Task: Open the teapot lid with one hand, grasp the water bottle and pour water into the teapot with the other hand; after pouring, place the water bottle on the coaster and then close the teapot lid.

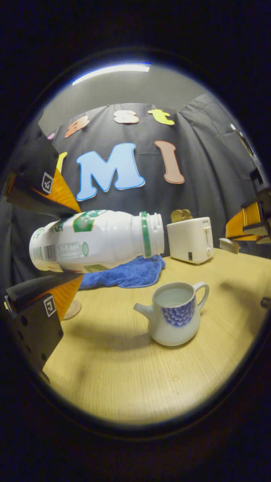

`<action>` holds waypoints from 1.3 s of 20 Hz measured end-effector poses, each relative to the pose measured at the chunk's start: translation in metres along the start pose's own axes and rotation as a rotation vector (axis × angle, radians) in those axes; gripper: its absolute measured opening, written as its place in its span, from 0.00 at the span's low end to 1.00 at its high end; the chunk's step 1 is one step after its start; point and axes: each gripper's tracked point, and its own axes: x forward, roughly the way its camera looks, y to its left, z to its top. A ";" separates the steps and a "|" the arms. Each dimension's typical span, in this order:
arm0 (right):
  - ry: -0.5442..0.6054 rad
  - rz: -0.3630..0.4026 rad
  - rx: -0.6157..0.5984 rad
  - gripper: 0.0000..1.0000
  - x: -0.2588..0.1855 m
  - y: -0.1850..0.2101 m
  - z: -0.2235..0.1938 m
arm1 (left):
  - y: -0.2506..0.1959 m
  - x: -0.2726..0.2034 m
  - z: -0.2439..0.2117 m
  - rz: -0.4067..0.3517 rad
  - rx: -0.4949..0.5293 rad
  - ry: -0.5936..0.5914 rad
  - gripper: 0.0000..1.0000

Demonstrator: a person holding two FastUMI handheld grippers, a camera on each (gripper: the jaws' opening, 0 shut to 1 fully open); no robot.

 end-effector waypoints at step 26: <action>0.060 0.334 -0.314 0.05 -0.016 0.134 -0.059 | -0.016 -0.033 -0.132 -0.004 -0.937 0.097 0.89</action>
